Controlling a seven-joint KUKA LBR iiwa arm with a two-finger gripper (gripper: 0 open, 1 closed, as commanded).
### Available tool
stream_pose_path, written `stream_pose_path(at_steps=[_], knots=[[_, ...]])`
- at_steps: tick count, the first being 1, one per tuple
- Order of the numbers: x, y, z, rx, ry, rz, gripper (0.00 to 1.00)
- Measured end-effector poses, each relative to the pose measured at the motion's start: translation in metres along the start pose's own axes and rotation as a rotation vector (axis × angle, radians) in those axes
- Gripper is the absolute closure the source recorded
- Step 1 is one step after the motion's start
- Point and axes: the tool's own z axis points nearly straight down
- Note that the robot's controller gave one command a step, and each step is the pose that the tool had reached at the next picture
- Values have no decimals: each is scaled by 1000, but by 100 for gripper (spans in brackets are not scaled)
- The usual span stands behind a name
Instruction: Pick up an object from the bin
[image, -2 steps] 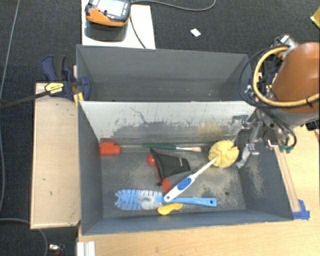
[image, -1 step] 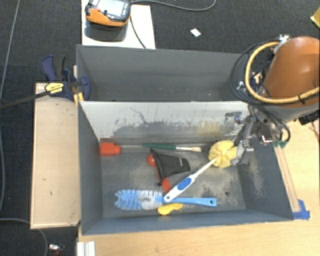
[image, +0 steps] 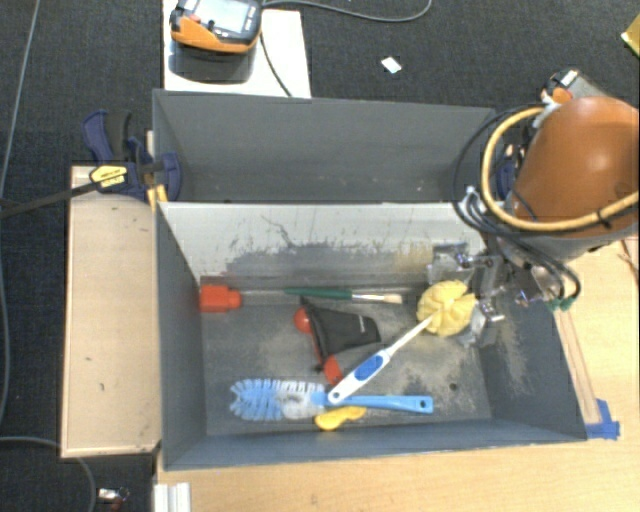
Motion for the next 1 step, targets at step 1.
stream_pose_path(at_steps=[1], knots=[[-35,21,83,-4,-3,-90,0]])
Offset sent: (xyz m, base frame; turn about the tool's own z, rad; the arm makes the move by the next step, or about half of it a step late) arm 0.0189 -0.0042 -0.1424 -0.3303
